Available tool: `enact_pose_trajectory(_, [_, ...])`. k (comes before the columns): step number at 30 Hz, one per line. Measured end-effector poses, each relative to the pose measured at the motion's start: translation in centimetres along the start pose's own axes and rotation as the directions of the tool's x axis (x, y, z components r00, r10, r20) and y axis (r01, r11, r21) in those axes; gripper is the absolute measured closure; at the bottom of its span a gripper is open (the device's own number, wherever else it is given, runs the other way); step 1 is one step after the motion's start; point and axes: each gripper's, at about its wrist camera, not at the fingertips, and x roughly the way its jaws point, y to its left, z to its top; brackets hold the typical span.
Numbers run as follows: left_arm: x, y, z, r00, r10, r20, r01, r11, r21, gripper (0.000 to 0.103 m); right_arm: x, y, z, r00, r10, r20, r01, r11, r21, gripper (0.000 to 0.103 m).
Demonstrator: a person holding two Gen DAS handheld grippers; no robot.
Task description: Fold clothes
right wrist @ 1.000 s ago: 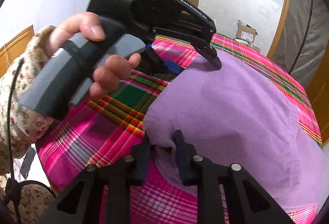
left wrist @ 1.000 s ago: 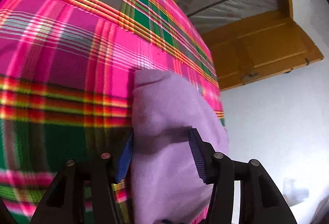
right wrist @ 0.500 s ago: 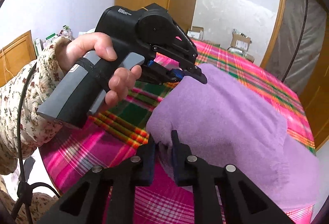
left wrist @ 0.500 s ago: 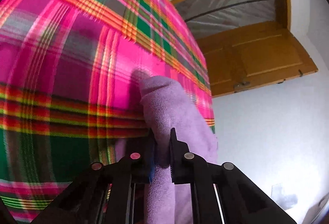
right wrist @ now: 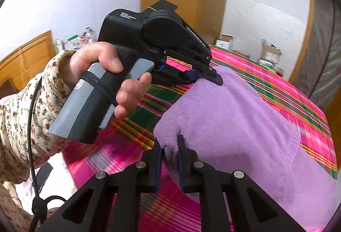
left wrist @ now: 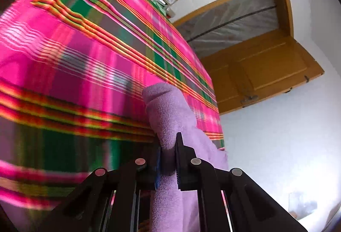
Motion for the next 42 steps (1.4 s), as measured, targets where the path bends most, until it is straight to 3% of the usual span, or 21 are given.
enact_pose_trajectory(10, [-5.7, 3.3, -0.9, 0.993, 0.091, 0.080, -0.088, 0.996, -0.033, 0.092, 0.7, 5.2, 0.6, 0.985, 0.172, -0.034, -0.173, 0.984, -0.050, 0.090])
enact_pose_trajectory(22, [-6.8, 5.2, -1.6, 0.983, 0.150, 0.103, -0.146, 0.988, -0.047, 0.091, 3.0, 4.6, 0.5, 0.963, 0.250, -0.099, -0.252, 0.968, -0.009, 0.085])
enact_pose_trajectory(28, [-8.4, 4.6, -2.1, 0.968, 0.200, 0.149, -0.197, 0.980, -0.033, 0.087, 2.0, 4.1, 0.1, 0.947, 0.306, -0.095, -0.303, 0.952, 0.044, 0.084])
enact_pose_trajectory(30, [-9.6, 3.9, -2.4, 0.957, 0.220, 0.190, -0.218, 0.976, -0.031, 0.075, 0.7, 3.5, -0.1, 0.943, 0.327, -0.058, -0.324, 0.944, 0.052, 0.080])
enact_pose_trajectory(32, [-10.5, 3.2, -2.8, 0.951, 0.214, 0.224, -0.213, 0.977, -0.026, 0.070, -0.7, 2.9, -0.3, 0.947, 0.319, -0.022, -0.318, 0.947, 0.056, 0.075])
enact_pose_trajectory(37, [-11.0, -0.3, -4.3, 0.936, 0.233, 0.264, -0.258, 0.964, 0.062, 0.070, -3.8, -0.5, -1.1, 0.964, 0.259, 0.063, -0.263, 0.961, 0.080, 0.074])
enact_pose_trajectory(42, [-9.4, -4.1, -6.1, 0.952, 0.197, 0.236, -0.237, 0.959, 0.158, 0.070, -5.5, -5.6, -3.1, 0.990, 0.119, 0.076, -0.134, 0.964, 0.228, 0.074])
